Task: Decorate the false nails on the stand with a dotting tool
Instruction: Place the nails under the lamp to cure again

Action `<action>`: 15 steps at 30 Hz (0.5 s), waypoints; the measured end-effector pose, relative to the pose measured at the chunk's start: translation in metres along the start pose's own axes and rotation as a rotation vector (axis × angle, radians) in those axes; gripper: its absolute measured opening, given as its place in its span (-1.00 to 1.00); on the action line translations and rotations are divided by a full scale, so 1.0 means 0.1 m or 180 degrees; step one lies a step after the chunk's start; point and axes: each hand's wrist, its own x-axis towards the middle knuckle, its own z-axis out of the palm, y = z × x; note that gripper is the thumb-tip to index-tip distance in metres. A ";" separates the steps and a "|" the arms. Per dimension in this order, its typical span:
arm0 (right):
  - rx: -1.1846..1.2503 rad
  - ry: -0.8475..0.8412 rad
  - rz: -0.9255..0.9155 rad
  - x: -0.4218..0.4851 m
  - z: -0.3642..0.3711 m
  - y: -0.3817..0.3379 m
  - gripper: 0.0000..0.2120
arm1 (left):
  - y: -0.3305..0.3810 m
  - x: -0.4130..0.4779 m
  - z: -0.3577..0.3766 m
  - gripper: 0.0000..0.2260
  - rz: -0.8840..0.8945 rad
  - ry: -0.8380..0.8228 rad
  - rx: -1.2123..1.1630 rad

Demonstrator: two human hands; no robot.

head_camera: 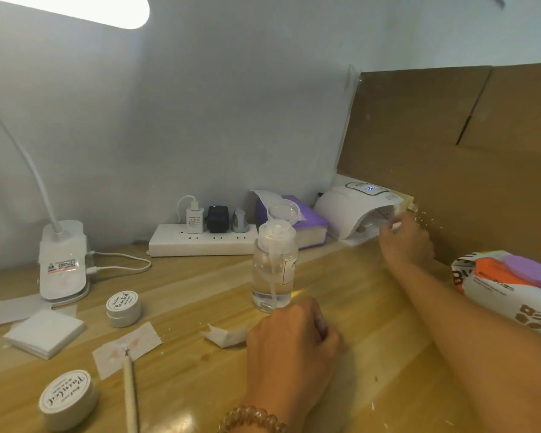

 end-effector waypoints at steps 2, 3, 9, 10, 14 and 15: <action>0.0153 0.0380 -0.0537 0.10 0.00 -0.15 -0.86 | 0.00 0.00 0.00 -0.81 0.0004 0.0036 -0.0028; 0.0224 0.0387 -0.0722 0.21 0.02 -0.26 -0.84 | 0.00 0.00 0.01 -0.82 0.0001 0.0045 -0.0040; -0.0844 -0.1010 -0.0765 0.76 0.28 -0.57 -0.45 | 0.02 0.02 0.00 -0.80 -0.0142 -0.0046 -0.0070; -0.0959 -0.0963 -0.0775 0.79 0.33 -0.56 -0.43 | 0.02 0.02 0.00 -0.80 -0.0160 -0.0057 -0.0078; -0.1084 -0.0907 -0.0806 0.80 0.41 -0.62 -0.37 | 0.00 0.05 0.01 -0.80 -0.0233 -0.0075 -0.0060; -0.1132 -0.0986 -0.0729 0.79 0.40 -0.64 -0.37 | 0.00 0.06 0.02 -0.79 -0.0249 -0.0080 -0.0034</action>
